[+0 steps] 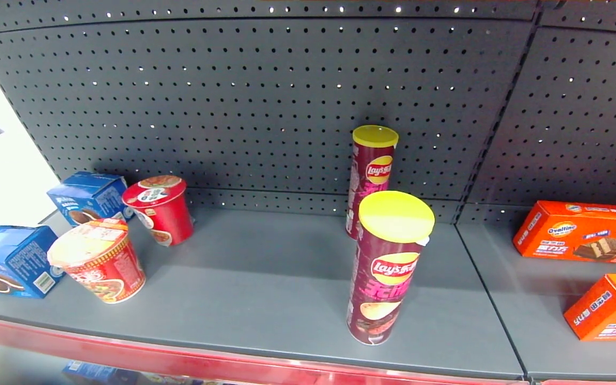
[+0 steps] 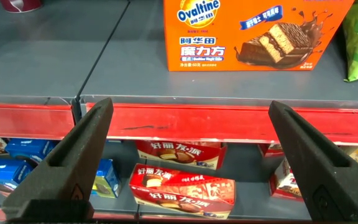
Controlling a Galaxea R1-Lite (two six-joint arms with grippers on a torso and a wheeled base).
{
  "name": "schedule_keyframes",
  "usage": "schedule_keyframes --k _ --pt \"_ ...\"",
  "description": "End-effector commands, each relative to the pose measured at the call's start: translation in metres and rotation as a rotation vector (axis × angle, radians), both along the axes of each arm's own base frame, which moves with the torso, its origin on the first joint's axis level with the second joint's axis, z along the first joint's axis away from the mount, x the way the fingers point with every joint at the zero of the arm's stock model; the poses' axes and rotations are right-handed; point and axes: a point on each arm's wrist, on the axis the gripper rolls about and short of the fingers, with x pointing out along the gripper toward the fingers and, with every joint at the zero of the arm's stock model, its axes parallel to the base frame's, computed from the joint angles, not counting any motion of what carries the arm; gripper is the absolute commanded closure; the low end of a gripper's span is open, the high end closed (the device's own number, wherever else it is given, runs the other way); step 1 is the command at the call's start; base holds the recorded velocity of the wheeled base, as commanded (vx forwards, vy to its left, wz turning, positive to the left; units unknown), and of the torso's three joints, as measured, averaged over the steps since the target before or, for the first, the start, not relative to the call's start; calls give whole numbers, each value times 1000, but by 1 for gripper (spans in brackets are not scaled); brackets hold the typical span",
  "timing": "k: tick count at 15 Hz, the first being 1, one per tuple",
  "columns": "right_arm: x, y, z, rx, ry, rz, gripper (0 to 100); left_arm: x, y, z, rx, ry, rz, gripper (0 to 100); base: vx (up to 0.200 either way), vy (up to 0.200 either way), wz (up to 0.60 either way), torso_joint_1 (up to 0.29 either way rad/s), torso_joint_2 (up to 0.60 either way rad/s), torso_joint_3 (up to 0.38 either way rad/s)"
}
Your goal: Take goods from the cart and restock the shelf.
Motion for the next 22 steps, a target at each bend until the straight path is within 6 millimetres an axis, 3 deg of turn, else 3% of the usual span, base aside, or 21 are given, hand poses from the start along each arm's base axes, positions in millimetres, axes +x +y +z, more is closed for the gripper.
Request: schedule_keyframes --k 1,4,22 --pt "0 0 0 -1 2 2 0 0 0 0 0 -6 0 0 0 0 0 0 0 0" --pt "0 0 0 -4 2 6 0 0 0 0 1 -6 0 0 0 0 -600 1 1 2" --pt "0 0 0 -6 2 8 0 0 0 0 1 -6 0 0 0 11 0 0 0 0"
